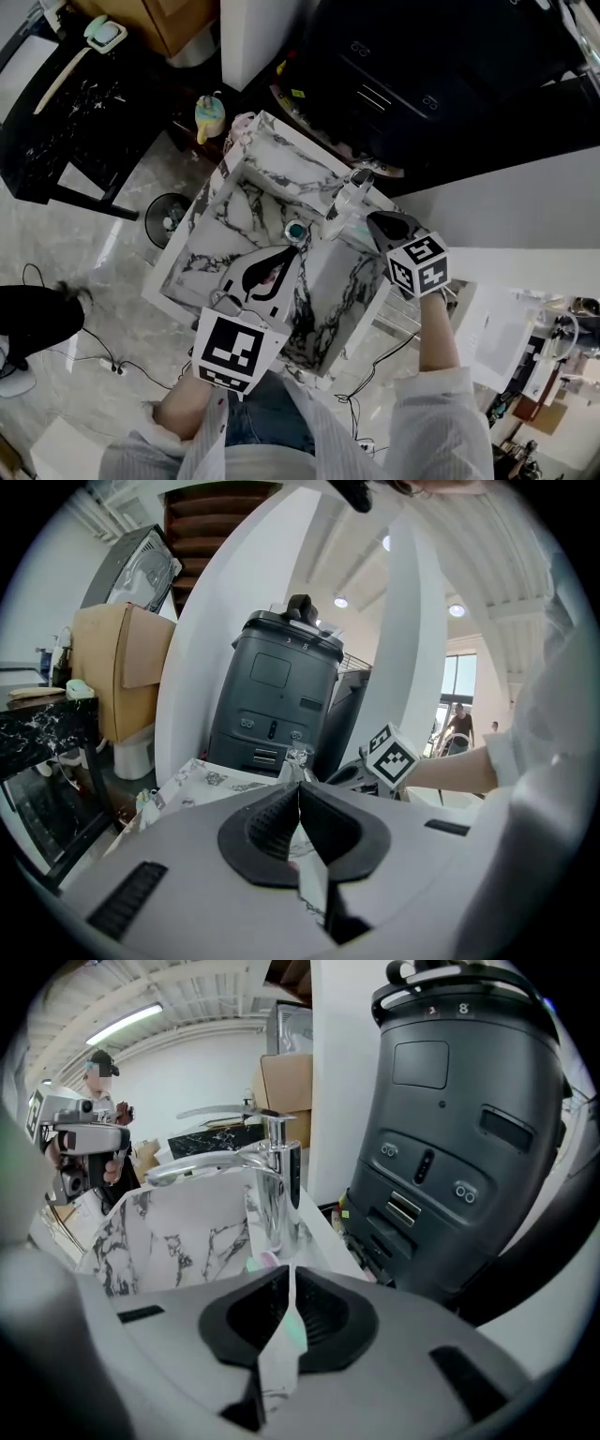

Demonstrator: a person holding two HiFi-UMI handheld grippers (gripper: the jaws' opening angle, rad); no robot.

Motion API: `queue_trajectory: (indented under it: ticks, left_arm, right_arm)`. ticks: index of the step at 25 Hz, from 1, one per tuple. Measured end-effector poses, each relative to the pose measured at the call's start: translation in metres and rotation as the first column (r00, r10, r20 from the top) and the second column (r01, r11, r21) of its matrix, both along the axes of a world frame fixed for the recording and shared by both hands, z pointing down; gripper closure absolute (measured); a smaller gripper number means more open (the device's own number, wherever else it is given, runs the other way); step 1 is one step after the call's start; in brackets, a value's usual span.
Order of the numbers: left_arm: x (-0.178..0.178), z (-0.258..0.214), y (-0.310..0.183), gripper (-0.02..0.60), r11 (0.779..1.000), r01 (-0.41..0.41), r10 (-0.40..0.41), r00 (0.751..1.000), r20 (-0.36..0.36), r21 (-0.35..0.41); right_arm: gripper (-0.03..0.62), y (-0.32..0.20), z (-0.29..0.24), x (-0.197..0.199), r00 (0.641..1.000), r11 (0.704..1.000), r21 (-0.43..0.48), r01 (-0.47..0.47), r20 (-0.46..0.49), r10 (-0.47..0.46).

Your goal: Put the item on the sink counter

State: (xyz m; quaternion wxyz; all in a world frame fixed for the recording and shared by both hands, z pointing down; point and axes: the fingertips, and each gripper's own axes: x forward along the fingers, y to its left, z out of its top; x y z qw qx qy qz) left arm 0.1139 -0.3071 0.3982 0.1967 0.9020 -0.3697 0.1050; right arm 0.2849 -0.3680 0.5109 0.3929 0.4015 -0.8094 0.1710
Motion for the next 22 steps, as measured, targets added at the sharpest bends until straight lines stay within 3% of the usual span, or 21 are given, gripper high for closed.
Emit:
queue_trajectory:
  ticks: [5, 12, 22]
  left_arm:
    - [0.0, 0.006, 0.004, 0.565, 1.0, 0.002, -0.002, 1.0, 0.002, -0.019]
    - [-0.004, 0.013, 0.005, 0.565, 0.999, 0.022, -0.022, 1.0, 0.007, -0.039]
    - [-0.015, 0.018, 0.001, 0.565, 0.997, 0.053, -0.052, 0.999, 0.009, -0.051]
  right_arm:
    - [0.571, -0.006, 0.022, 0.003, 0.992, 0.994, -0.058, 0.093, -0.083, -0.098]
    - [0.531, -0.007, 0.042, 0.004, 0.945, 0.954, -0.171, 0.246, -0.178, -0.275]
    - [0.536, -0.005, 0.058, -0.004, 0.866, 0.854, -0.363, 0.372, -0.195, -0.46]
